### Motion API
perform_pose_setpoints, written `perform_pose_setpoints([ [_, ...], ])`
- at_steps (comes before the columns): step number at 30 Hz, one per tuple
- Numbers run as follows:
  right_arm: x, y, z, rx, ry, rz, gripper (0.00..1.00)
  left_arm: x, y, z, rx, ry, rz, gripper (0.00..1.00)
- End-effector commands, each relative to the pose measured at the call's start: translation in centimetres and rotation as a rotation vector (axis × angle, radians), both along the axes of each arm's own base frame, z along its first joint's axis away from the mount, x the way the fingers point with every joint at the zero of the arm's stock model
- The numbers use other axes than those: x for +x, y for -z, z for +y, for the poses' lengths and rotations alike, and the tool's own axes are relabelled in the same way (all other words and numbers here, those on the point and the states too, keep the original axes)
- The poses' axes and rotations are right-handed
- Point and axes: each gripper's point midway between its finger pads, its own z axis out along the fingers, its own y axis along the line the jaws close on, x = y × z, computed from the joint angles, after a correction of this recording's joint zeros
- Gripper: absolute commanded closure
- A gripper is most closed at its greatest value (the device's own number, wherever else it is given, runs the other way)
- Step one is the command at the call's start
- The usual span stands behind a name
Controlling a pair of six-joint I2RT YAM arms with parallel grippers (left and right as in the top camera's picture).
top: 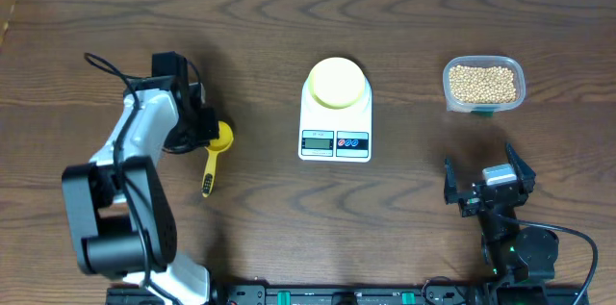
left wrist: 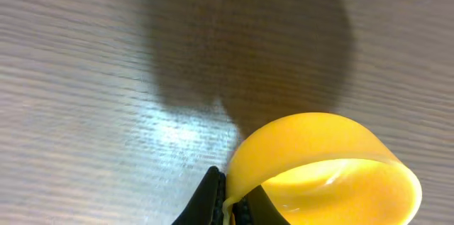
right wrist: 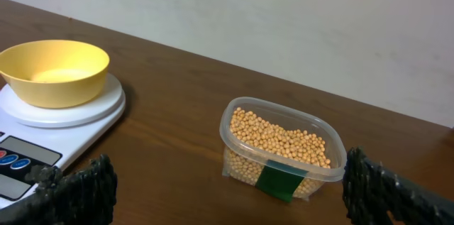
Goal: Scoop item into bowl and weigh 50g on scale
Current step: 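Lift the yellow scoop with the left gripper off the table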
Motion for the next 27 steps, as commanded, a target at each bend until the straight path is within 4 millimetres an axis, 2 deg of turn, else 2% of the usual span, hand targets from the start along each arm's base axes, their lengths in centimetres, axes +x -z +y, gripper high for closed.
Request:
perform_pose_setpoints([
  [1,-0.1,0.0,0.1,-0.006,-0.004,-0.004,0.01,0.3,-2.4,-0.1,0.001,-0.004,-0.063,0.92],
  [6,-0.1,0.0,0.1,-0.006,-0.004,-0.004,0.01,0.3,-4.7,-0.1,0.005,-0.025,-0.126,0.92],
  [12,-0.1,0.0,0.1,-0.006,-0.004,-0.004,0.01,0.2,-6.4,-0.1,0.001,-0.068,-0.167,0.92],
  [19,-0.1,0.0,0.1,-0.006,-0.004,-0.004,0.01,0.0,-7.4,-0.3,-0.008,-0.087,-0.190,0.92],
  [27,-0.1,0.0,0.1,-0.006,-0.004,-0.004,0.01,-0.8,-7.3,-0.4,-0.014,-0.111,-0.160,0.92],
])
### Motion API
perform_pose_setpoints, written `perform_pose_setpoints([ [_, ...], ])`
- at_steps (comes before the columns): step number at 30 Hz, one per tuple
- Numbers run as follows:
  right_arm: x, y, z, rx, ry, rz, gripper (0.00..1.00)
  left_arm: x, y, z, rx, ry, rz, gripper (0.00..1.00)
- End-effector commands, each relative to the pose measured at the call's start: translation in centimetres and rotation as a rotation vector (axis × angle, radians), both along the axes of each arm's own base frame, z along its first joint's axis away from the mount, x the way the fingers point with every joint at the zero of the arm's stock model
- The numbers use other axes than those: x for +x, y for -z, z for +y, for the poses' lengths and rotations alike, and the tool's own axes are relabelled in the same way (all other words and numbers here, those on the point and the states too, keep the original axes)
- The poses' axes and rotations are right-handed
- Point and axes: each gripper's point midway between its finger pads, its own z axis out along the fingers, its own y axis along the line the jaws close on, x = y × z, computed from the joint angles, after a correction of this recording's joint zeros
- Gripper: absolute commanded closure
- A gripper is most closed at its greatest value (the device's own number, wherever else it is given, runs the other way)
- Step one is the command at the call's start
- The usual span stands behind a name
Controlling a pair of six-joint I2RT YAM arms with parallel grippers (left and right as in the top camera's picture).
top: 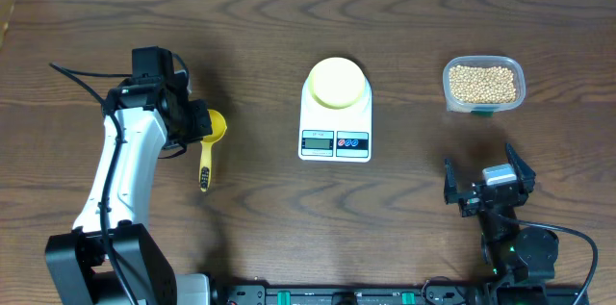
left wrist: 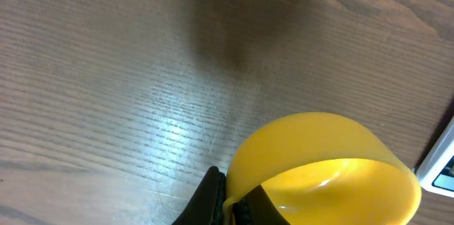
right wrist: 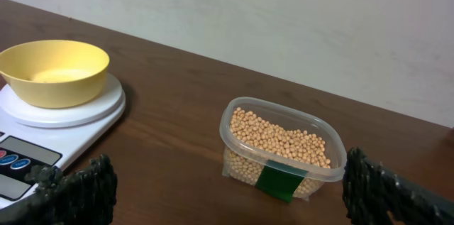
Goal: Scoop item into bowl and weigh 50g on scale
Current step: 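Lift the yellow scoop with the left gripper off the table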
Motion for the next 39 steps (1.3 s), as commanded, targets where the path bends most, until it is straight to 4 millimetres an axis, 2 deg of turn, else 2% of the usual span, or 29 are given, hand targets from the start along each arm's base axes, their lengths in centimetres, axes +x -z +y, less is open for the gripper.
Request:
perform_pose_setpoints([
  [1,-0.1,0.0,0.1,-0.006,-0.003,-0.004,0.01,-0.2,-0.6,-0.2,-0.018,-0.037,-0.010,0.92],
  [8,-0.1,0.0,0.1,-0.006,-0.003,-0.004,0.01,-0.2,-0.6,-0.2,-0.037,-0.116,-0.007,0.92],
  [18,-0.1,0.0,0.1,-0.006,-0.003,-0.004,0.01,-0.3,-0.6,-0.2,-0.037,-0.117,-0.003,0.92],
  [27,-0.1,0.0,0.1,-0.006,-0.003,-0.004,0.01,-0.3,-1.9,-0.2,-0.055,-0.193,-0.041,0.92],
  [32,-0.1,0.0,0.1,-0.006,-0.003,-0.004,0.01,-0.1,-2.8,-0.2,-0.085,-0.296,-0.078,0.92],
  [39,-0.1,0.0,0.1,-0.006,-0.003,-0.004,0.01,0.1,-3.2,-0.3,-0.173,-0.562,-0.083,0.92],
])
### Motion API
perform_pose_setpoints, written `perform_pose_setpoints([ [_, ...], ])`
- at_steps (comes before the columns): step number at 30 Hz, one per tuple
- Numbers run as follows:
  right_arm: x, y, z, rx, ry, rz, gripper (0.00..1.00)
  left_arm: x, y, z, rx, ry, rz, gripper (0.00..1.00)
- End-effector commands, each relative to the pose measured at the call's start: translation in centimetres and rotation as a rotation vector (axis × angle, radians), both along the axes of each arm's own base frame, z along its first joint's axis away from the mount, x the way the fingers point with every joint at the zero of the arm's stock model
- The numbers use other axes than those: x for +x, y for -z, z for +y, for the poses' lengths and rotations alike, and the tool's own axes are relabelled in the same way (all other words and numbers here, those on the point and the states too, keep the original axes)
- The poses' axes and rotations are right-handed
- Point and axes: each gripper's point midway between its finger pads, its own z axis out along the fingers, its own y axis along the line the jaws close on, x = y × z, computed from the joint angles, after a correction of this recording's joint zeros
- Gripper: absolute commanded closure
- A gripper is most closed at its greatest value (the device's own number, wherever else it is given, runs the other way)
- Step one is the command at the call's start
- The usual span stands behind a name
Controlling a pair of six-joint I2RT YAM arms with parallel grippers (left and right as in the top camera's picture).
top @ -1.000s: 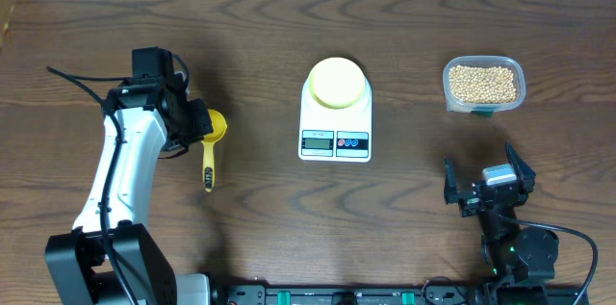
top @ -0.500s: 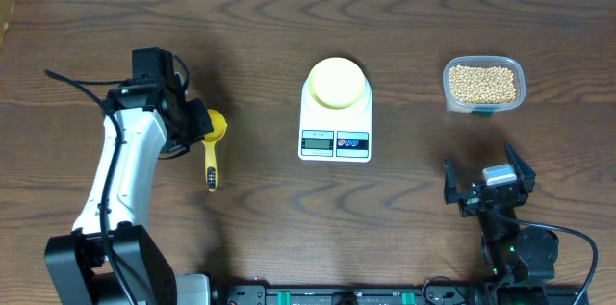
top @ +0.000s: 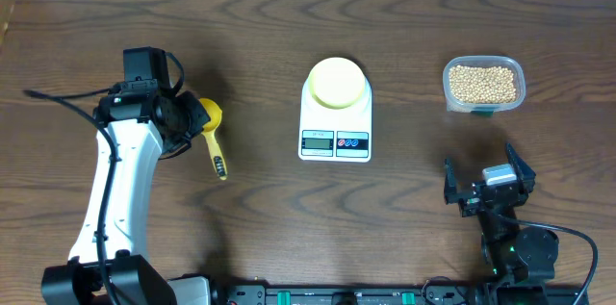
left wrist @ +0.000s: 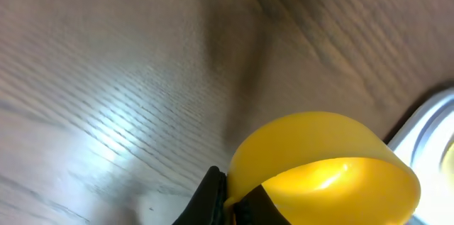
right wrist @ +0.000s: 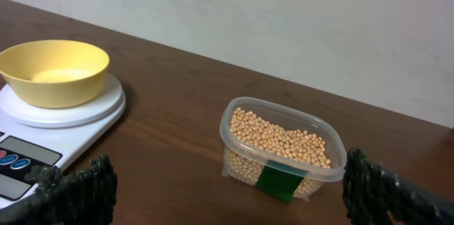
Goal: Scoop item into bowl and weigh 50g on scale
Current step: 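Lift the yellow scoop with the left gripper off the table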
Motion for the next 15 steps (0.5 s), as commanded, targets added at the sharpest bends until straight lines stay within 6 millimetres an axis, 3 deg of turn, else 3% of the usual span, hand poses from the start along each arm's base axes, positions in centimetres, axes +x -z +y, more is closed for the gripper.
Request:
perform_pose_setpoints([
  [1,-0.1,0.0,0.1,-0.006,-0.003,-0.004,0.01,0.0,-0.5,-0.4,-0.094,-0.204,-0.007,0.92],
  [7,-0.1,0.0,0.1,-0.006,-0.003,-0.004,0.01,0.2,-1.0,-3.1,-0.325,-0.376,0.021,0.92],
  [15,-0.1,0.0,0.1,-0.006,-0.003,-0.004,0.01,0.5,-1.1,-3.1,-0.382,-0.530,0.031,0.92],
])
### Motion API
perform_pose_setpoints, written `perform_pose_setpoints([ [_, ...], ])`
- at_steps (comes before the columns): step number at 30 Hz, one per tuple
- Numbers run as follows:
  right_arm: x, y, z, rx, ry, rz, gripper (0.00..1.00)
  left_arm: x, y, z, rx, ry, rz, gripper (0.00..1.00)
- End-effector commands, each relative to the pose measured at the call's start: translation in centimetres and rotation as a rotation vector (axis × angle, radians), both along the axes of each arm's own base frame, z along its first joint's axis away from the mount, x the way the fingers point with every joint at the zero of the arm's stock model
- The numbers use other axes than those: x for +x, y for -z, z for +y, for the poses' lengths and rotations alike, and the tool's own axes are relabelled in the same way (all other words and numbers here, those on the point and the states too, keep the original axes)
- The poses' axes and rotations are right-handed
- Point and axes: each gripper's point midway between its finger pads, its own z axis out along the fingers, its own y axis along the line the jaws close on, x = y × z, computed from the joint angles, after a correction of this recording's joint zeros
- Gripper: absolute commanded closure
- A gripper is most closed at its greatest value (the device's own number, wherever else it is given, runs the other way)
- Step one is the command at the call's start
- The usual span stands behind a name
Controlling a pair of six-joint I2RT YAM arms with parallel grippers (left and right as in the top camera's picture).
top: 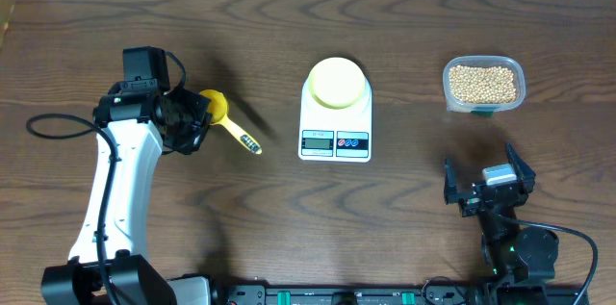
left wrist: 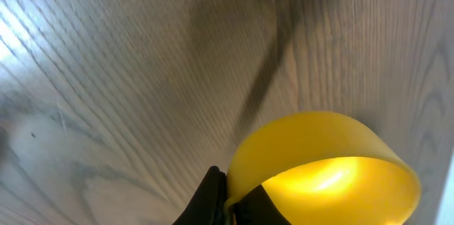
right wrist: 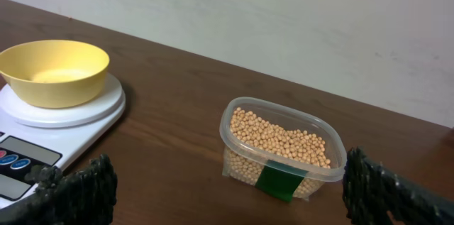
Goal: Scoop item into bowl and weigh 50g on scale
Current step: 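Lift the yellow scoop with the left gripper off the table, then carry the scoop with the left gripper toward the scale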
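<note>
My left gripper is shut on a yellow scoop, held above the table at the left, its handle pointing right toward the scale. The scoop's empty cup fills the bottom of the left wrist view, pinched at its rim by the fingertips. A white scale carries an empty yellow bowl at the centre. A clear tub of soybeans sits at the far right. My right gripper rests open near the front right, nothing between its fingers.
The wooden table's back edge meets a white wall. Cables trail from the left arm at the left. The scale's display and buttons face the front edge.
My left gripper has turned with the scoop: the handle pointed down toward the front and now points right, toward the scale. The right arm has not moved.
The left gripper was shut on the scoop's cup low over the table at the left. It then drew back and upward with the scoop, the arm stretching out. The scoop's handle swung from front-pointing to right-pointing. The right gripper stayed open and still.
</note>
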Motion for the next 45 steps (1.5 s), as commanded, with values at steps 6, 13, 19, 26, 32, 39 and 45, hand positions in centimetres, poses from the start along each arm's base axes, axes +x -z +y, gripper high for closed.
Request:
perform_pose_setpoints([
  [6,-0.1,0.0,0.1,-0.006,-0.003,-0.004,0.01,0.1,-0.6,-0.3,-0.052,-0.087,0.002,0.92],
  [13,-0.1,0.0,0.1,-0.006,-0.003,-0.004,0.01,0.0,-0.6,-0.3,-0.052,-0.087,0.003,0.92],
  [19,-0.1,0.0,0.1,-0.006,-0.003,-0.004,0.01,-0.3,-0.4,-0.4,-0.087,-0.174,0.038,0.92],
  [26,-0.1,0.0,0.1,-0.006,-0.003,-0.004,0.01,-0.4,-0.5,-1.1,-0.134,-0.247,0.063,0.92],
  [32,-0.1,0.0,0.1,-0.006,-0.003,-0.004,0.01,-0.6,-0.4,-2.0,-0.161,-0.274,0.085,0.92],
  [39,-0.1,0.0,0.1,-0.006,-0.003,-0.004,0.01,-0.7,-0.5,-3.2,-0.185,-0.311,0.105,0.92],
  [45,-0.1,0.0,0.1,-0.006,-0.003,-0.004,0.01,-0.8,-0.5,-4.3,-0.190,-0.292,0.110,0.93],
])
